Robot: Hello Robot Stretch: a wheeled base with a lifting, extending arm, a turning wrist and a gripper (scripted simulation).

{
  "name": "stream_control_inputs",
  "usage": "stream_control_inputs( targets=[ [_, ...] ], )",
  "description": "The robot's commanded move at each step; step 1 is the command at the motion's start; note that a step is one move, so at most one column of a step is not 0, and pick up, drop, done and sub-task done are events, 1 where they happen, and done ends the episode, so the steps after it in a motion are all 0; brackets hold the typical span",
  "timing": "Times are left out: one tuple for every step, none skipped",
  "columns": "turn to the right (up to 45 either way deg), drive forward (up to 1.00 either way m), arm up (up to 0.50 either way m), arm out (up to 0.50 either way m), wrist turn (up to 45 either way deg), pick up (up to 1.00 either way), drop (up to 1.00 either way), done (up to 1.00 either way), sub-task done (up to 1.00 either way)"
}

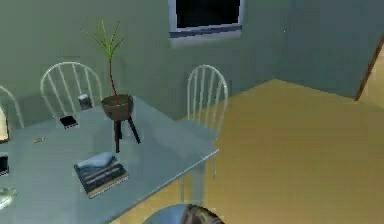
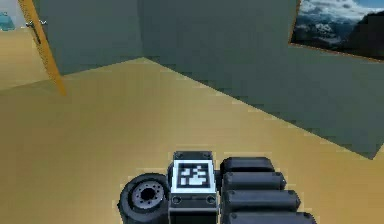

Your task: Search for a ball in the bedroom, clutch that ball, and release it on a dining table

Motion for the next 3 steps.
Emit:
stream_control_inputs(
  targets=[
    [-33.0,0.0,0.0,0.0,0.0,0.0,0.0,0.0,0.0],
    [0.0,0.3,0.0,0.0,0.0,0.0,0.0,0.0,0.0],
    [45.0,0.0,0.0,0.0,0.0,0.0,0.0,0.0,0.0]
  ],
)
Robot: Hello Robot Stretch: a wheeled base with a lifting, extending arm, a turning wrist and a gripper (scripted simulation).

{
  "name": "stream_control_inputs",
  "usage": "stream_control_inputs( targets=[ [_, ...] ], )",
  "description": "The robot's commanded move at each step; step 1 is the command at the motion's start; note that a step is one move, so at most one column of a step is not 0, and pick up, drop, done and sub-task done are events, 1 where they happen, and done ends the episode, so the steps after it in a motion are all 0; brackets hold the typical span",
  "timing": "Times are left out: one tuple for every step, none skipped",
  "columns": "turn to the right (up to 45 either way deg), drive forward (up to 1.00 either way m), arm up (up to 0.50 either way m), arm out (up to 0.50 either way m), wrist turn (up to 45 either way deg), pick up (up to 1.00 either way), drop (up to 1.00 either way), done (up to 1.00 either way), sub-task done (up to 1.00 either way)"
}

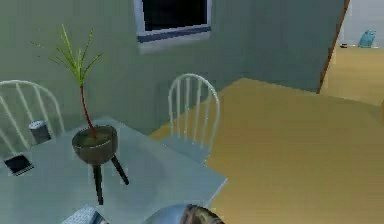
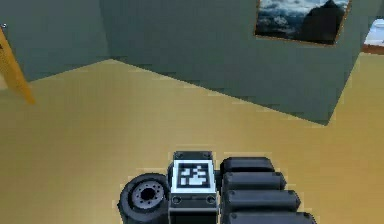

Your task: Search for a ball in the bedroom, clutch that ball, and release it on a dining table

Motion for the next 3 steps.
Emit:
stream_control_inputs(
  targets=[
    [45.0,0.0,0.0,0.0,0.0,0.0,0.0,0.0,0.0],
    [45.0,0.0,0.0,0.0,0.0,0.0,0.0,0.0,0.0],
    [33.0,0.0,0.0,0.0,0.0,0.0,0.0,0.0,0.0]
  ],
)
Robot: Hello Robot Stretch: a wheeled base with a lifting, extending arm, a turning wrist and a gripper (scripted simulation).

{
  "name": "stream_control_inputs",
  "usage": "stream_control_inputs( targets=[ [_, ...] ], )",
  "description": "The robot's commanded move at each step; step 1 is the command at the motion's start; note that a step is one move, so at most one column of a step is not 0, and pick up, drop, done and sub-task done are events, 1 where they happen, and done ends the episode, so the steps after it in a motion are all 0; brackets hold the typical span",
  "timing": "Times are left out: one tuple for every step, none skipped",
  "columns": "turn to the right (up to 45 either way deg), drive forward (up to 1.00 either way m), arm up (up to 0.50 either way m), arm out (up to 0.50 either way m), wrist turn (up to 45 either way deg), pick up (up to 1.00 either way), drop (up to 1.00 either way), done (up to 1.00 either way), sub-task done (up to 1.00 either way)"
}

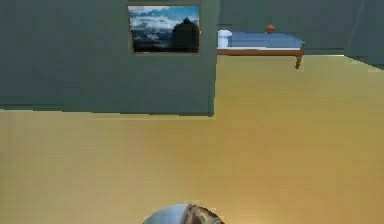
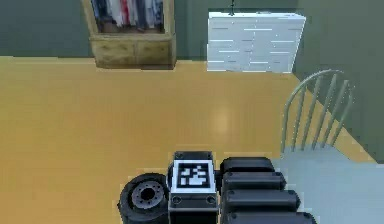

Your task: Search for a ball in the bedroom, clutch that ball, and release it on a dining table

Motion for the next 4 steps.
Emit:
stream_control_inputs(
  targets=[
    [45.0,0.0,0.0,0.0,0.0,0.0,0.0,0.0,0.0],
    [45.0,0.0,0.0,0.0,0.0,0.0,0.0,0.0,0.0],
    [45.0,0.0,0.0,0.0,0.0,0.0,0.0,0.0,0.0],
    [33.0,0.0,0.0,0.0,0.0,0.0,0.0,0.0,0.0]
  ],
)
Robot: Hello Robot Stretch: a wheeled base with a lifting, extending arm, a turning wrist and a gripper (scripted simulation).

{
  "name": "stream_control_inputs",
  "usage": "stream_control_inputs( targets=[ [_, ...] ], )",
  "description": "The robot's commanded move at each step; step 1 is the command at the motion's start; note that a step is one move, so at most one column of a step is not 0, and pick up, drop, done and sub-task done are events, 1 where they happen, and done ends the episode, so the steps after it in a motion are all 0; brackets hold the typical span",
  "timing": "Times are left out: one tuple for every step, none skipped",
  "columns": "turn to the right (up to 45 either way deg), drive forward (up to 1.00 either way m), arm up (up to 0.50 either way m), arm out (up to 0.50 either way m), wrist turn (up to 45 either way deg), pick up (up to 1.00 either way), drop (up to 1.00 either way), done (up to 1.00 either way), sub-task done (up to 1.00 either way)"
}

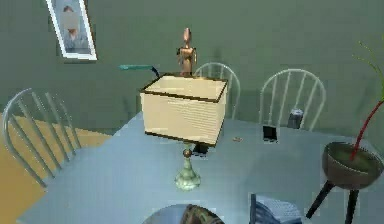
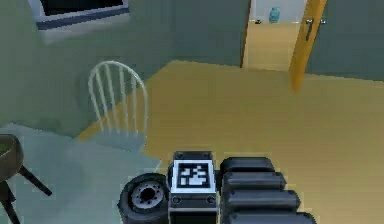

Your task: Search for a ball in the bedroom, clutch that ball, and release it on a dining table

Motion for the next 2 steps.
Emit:
stream_control_inputs(
  targets=[
    [-45.0,0.0,0.0,0.0,0.0,0.0,0.0,0.0,0.0],
    [-45.0,0.0,0.0,0.0,0.0,0.0,0.0,0.0,0.0]
  ],
)
